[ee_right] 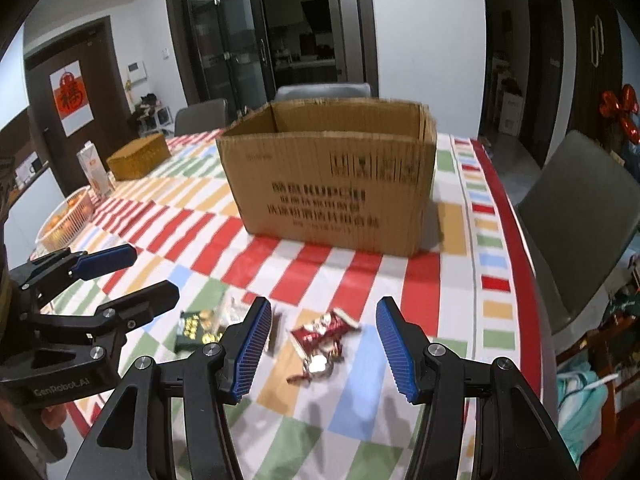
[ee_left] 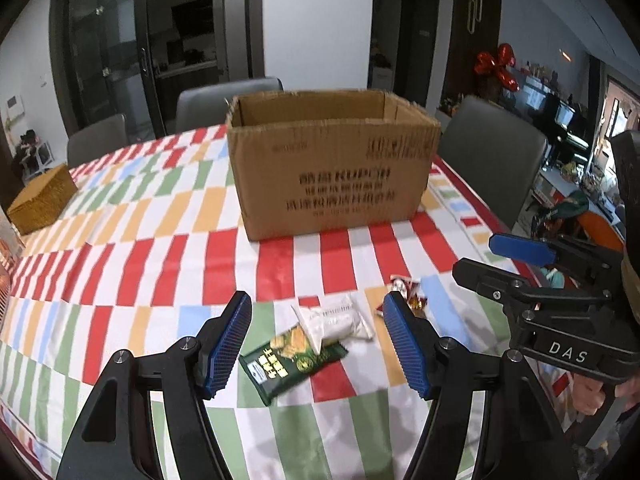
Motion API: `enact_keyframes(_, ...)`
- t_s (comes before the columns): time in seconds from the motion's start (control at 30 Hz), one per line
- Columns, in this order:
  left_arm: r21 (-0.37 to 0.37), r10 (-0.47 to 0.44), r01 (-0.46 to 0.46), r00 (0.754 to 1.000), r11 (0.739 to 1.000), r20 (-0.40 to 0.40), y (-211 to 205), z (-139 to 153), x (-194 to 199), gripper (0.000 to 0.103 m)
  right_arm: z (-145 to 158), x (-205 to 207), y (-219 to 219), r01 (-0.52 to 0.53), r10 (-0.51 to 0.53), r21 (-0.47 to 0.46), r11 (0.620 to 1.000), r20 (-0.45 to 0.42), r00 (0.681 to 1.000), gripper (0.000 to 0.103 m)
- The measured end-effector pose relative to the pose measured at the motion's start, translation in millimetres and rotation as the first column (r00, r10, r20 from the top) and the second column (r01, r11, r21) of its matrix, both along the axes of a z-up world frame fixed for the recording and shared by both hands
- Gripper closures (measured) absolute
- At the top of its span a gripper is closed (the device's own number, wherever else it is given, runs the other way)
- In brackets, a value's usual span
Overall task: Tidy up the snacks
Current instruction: 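Move both open tools back from the box to the snack pile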
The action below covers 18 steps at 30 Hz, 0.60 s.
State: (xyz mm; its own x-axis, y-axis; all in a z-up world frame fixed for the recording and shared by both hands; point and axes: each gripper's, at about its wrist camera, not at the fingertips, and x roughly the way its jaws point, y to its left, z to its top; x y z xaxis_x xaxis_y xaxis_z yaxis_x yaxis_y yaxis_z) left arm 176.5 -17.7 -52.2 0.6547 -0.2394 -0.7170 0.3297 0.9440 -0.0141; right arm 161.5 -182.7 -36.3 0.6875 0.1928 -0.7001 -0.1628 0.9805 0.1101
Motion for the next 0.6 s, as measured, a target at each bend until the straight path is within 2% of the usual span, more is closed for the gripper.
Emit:
enact_keyframes(0.43,0.061,-0.107,0.111,0.992,0.992,-0.063,-2,-47,20,0.035,-49,11,6,0.019,-0.022,-0.022,1.000,-0.134,0.991,0.047)
enact_keyframes(0.6,0.083,-0.159,0.168,0.982,0.982,-0.100,-5,-62,32,0.035,-65,17,8,0.023,-0.027,-0.020,1.000,-0.187,0.982,0.047)
